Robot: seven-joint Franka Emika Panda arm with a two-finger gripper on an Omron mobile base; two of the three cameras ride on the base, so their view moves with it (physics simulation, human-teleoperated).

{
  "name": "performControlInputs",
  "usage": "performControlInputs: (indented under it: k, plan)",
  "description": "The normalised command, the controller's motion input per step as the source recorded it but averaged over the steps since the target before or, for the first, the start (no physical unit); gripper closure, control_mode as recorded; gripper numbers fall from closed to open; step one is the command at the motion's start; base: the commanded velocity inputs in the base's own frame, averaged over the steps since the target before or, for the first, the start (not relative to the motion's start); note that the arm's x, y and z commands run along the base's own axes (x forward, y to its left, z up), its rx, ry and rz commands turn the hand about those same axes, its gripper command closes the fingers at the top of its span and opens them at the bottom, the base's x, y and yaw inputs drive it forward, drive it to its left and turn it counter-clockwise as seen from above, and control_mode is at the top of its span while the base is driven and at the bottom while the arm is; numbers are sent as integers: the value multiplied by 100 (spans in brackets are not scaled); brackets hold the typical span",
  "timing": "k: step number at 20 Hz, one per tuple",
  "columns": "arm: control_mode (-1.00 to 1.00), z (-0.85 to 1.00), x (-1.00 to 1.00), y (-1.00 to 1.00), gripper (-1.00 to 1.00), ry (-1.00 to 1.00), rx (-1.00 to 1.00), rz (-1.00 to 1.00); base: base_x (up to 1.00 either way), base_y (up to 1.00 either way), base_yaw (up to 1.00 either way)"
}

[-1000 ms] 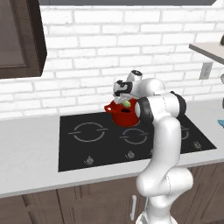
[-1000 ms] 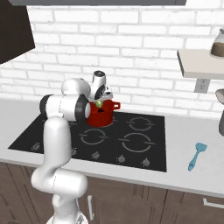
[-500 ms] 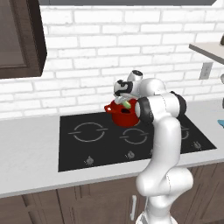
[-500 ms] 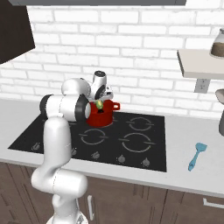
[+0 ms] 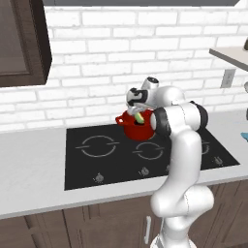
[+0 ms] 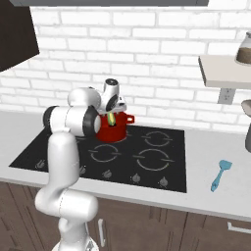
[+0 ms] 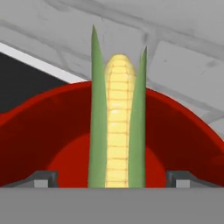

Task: Put the corn and avocado in the pot. Retrieve the spatula and lightly stir the vegetables in the pot.

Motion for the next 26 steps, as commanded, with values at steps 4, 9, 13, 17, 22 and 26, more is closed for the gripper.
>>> performControlInputs:
  k: [4,9,13,17,22,26]
  plan:
    - [-100,46,-42,-1,-100,-1,-6,0,0,0,0]
    - [-100,84,-51,-6,-100,-5,-8,-1,0,0,0]
    - [-100,85,-73,-28,-100,-3,-8,-6,0,0,0]
    - [-100,59,-91,-52,-100,-1,-14,-8,0,0,0]
    - [-100,29,-100,-69,-100,0,-16,-7,0,0,0]
    - [-100,2,-100,-76,-100,0,-15,-9,0,0,0]
